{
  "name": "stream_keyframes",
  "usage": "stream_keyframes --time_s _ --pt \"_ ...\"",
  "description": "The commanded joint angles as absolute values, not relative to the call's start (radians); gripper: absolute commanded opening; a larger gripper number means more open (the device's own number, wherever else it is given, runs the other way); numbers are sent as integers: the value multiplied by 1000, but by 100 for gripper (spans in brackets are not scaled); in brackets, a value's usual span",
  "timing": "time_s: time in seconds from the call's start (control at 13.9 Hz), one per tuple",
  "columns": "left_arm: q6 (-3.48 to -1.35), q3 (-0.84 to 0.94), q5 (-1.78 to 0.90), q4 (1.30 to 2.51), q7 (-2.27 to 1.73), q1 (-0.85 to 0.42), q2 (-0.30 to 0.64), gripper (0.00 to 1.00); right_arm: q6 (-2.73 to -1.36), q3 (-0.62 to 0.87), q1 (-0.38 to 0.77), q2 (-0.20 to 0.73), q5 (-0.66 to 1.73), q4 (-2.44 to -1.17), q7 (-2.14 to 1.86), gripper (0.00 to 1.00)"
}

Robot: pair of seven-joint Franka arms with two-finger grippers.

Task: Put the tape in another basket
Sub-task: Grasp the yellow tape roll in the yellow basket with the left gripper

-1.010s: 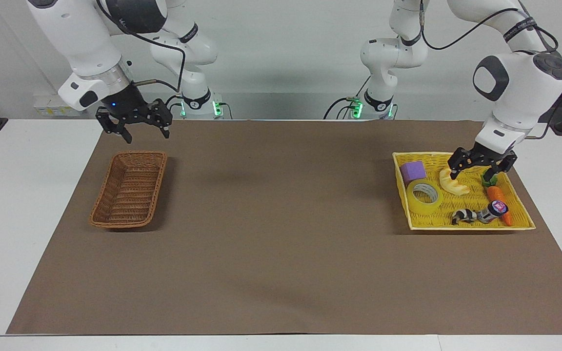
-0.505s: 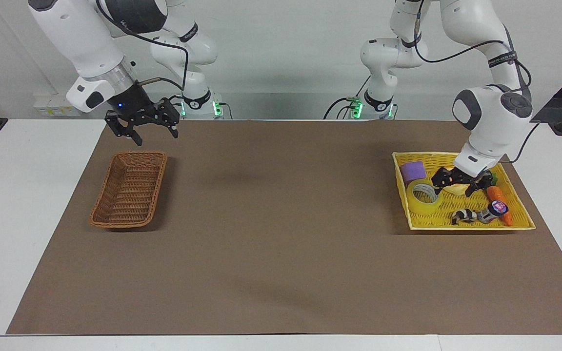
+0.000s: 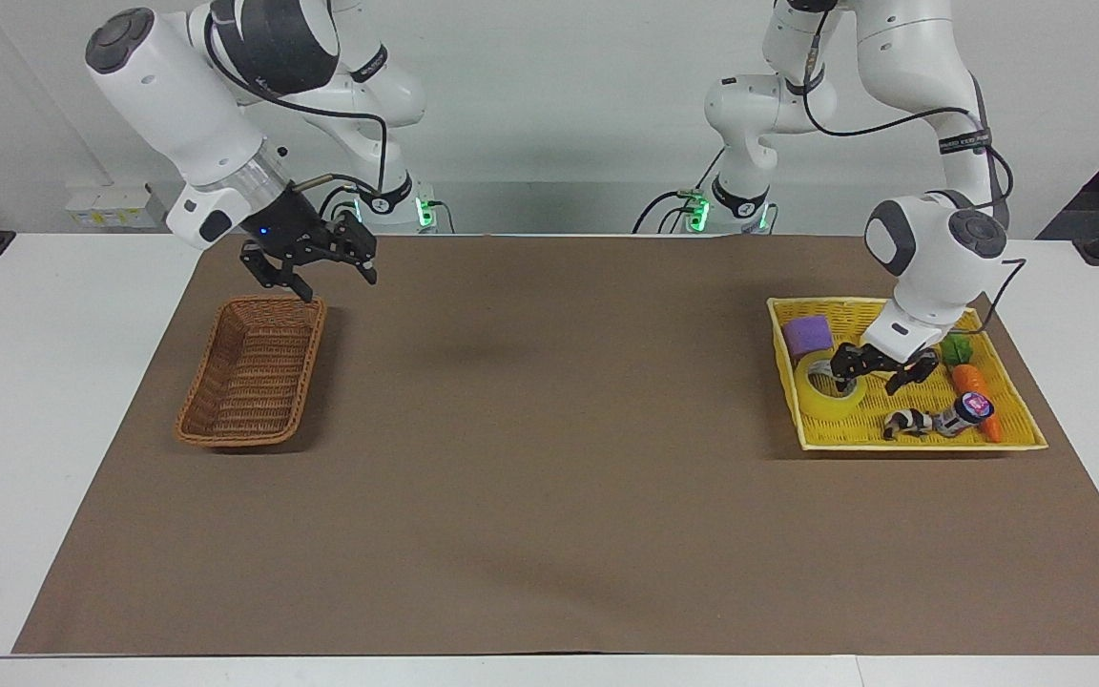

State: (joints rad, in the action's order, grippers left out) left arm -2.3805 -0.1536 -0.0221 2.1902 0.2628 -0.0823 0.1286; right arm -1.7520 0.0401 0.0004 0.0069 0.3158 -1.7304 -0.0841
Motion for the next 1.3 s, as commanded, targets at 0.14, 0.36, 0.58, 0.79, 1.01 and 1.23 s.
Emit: stream_keyframes --time_s 0.14,0.36,0.58,0.79,1.01,1.23 --pt "-2382 -153 -34 2215 285 -86 106 0 -1865 49 23 -12 394 -1842 -140 100" --pt "-2385 -152 -34 2214 285 -89 107 0 -1884 51 26 -9 446 -1871 -164 100" --pt "-2382 -153 -34 2191 287 -92 86 0 -1916 51 40 2 498 -1902 -215 100" --pt "-2303 -150 -34 2123 282 -94 54 0 -1968 49 57 2 584 -1948 -248 100" --pt "-2159 -127 -37 2066 275 -95 12 0 -2005 49 60 2 704 -1983 -290 100" --pt "-2148 -51 -124 2066 195 -100 0 0 -2031 51 61 -3 800 -1999 -324 100"
